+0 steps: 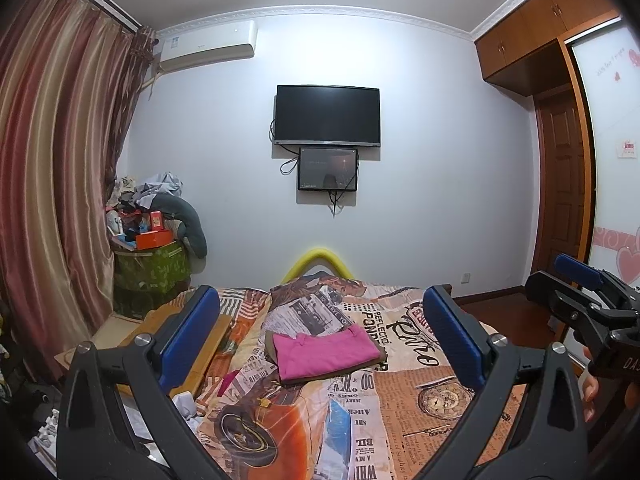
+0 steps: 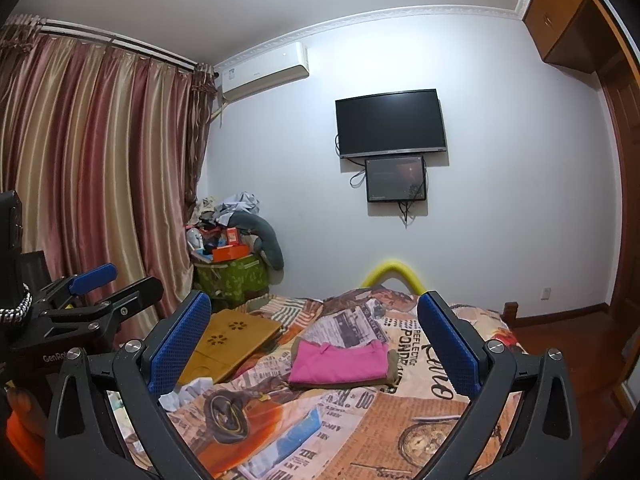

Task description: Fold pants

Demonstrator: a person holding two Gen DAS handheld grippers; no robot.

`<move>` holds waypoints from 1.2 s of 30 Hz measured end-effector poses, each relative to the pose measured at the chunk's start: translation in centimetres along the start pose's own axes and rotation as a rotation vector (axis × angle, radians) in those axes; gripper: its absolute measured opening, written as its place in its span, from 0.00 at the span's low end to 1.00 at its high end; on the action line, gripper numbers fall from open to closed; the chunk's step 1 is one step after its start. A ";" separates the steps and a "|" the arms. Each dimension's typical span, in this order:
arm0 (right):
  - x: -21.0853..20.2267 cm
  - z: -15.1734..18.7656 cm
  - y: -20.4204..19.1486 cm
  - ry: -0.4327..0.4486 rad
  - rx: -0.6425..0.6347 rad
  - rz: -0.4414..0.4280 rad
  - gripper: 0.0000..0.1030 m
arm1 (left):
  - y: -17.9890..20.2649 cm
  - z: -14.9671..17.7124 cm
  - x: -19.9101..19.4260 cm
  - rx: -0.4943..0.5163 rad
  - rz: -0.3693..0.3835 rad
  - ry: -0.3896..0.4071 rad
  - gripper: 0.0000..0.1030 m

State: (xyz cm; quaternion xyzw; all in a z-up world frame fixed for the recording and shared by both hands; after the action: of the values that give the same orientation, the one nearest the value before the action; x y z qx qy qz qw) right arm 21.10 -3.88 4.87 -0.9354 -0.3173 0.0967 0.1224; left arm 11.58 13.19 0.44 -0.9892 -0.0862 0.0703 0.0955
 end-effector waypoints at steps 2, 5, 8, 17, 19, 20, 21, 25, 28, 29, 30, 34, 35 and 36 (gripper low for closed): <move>0.0 0.0 0.0 -0.003 0.000 0.000 1.00 | 0.1 0.0 0.1 0.000 0.001 -0.001 1.00; 0.0 0.0 0.0 -0.003 -0.001 0.001 1.00 | 0.1 0.0 0.2 0.000 0.006 -0.001 1.00; 0.0 0.0 0.1 -0.003 0.002 0.003 1.00 | 0.1 0.1 0.2 0.000 0.012 -0.002 1.00; 0.0 0.1 0.4 -0.007 0.002 0.005 1.00 | 0.1 0.1 0.3 0.002 0.018 -0.002 1.00; -0.1 0.1 0.4 -0.007 0.002 0.006 1.00 | 0.1 0.1 0.3 0.002 0.019 -0.001 1.00; -0.1 0.1 0.4 -0.007 0.003 0.006 1.00 | 0.1 0.1 0.3 0.003 0.019 -0.001 1.00; -0.1 0.1 0.4 -0.007 0.003 0.005 1.00 | 0.1 0.1 0.3 0.003 0.020 0.000 1.00; -0.1 0.1 0.4 -0.010 0.002 0.004 1.00 | 0.1 0.1 0.3 0.004 0.024 0.003 1.00; -0.1 0.1 0.4 -0.011 0.002 0.004 1.00 | 0.1 0.1 0.3 0.004 0.024 0.002 1.00; -0.1 0.1 0.4 -0.011 0.002 0.004 1.00 | 0.1 0.1 0.3 0.003 0.025 0.002 1.00; -0.1 0.1 0.4 -0.010 0.002 0.004 1.00 | 0.1 0.1 0.3 0.003 0.026 0.002 1.00; -0.1 0.1 0.4 -0.011 0.002 0.005 1.00 | 0.3 0.1 0.4 0.004 0.037 0.000 1.00; -0.1 0.1 0.4 -0.011 0.002 0.004 1.00 | 0.3 0.0 0.4 0.007 0.037 0.001 1.00; -0.1 0.1 0.4 -0.011 0.003 0.004 1.00 | 0.3 0.0 0.4 0.010 0.036 0.002 1.00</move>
State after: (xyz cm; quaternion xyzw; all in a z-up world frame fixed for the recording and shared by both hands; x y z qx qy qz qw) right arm 21.23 -4.27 4.65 -0.9354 -0.3158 0.1026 0.1217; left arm 12.01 12.95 0.29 -0.9901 -0.0682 0.0715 0.0995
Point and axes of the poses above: each gripper's, at about its wrist camera, not at the fingertips, and x roughly the way its jaws point, y to its right, z to its underside, the point moved 9 cm from there along x, roughly the way its jaws point, and after that the axes turned 13 degrees about x, right-handed, at the moved point
